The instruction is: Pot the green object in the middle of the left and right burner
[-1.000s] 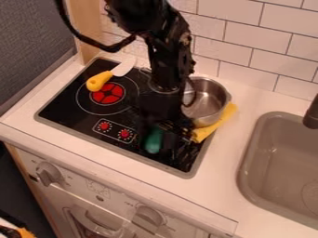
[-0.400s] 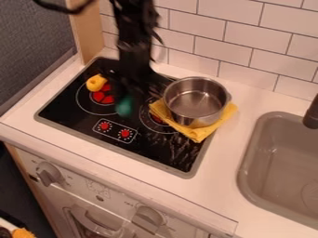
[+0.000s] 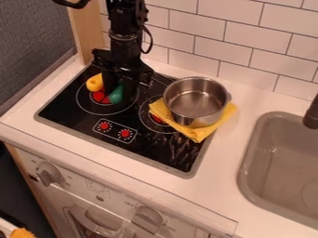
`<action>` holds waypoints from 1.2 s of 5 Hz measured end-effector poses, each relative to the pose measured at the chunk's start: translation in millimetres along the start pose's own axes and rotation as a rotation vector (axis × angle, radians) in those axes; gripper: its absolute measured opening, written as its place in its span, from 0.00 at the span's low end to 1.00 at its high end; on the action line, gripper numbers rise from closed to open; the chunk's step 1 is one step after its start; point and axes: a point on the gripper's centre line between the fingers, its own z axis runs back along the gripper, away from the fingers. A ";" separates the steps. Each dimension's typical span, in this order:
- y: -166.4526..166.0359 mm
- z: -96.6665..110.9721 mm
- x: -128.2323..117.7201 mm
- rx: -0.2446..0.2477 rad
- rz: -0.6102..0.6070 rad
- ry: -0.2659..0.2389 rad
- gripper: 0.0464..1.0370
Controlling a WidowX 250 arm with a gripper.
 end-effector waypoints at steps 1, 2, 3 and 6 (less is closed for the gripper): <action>-1.0 -11.1 8.2 0.000 0.003 -0.004 0.40; -8.8 -12.4 18.8 0.005 -0.022 -0.017 0.48; -11.5 -11.8 20.6 -0.002 -0.051 -0.026 0.67; -8.0 22.8 17.5 -0.016 -0.053 -0.084 0.96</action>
